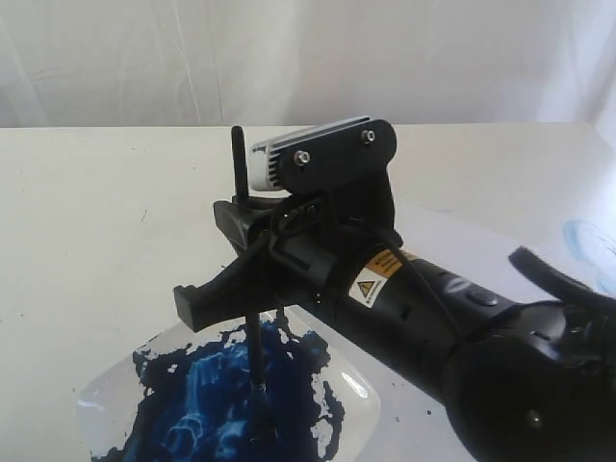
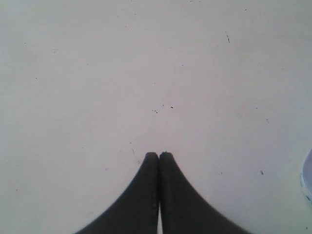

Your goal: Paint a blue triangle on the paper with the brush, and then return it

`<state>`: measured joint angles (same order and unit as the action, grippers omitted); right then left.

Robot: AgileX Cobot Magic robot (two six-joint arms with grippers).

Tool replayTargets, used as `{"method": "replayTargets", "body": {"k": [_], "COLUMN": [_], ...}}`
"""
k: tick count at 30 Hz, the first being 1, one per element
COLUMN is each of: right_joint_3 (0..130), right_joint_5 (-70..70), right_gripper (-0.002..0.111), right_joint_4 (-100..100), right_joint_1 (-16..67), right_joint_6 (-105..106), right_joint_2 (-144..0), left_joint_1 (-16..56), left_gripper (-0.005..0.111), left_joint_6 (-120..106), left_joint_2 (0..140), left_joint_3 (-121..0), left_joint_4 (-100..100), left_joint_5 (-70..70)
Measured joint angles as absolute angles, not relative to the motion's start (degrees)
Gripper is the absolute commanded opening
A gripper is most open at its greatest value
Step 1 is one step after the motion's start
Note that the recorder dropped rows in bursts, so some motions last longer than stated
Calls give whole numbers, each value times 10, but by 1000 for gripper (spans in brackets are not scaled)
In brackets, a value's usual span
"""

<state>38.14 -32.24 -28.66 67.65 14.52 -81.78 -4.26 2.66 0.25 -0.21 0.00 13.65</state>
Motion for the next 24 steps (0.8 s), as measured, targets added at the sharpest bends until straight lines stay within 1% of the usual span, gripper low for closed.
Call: {"method": "replayTargets", "body": {"k": [7,13,19,24], "right_joint_3": [381,381,381,381], "right_joint_5": [-370,-395,-344,-312], "right_gripper": [0,0,0,0], "right_joint_4": [-287,-287,-287,-285], "right_joint_1": [676,676,676,676], "right_joint_6": [144,173,211,202], "right_joint_2": [-838,-810,-805,-813], "left_joint_1": [-43,-43,-43,-43], "left_gripper": [0,0,0,0], "left_joint_6": [27,27,27,27], "left_joint_2": [3,3,3,3], "left_joint_3": [-2,-2,-2,-2], "left_joint_4": [0,0,0,0], "left_joint_5": [136,136,136,136]}}
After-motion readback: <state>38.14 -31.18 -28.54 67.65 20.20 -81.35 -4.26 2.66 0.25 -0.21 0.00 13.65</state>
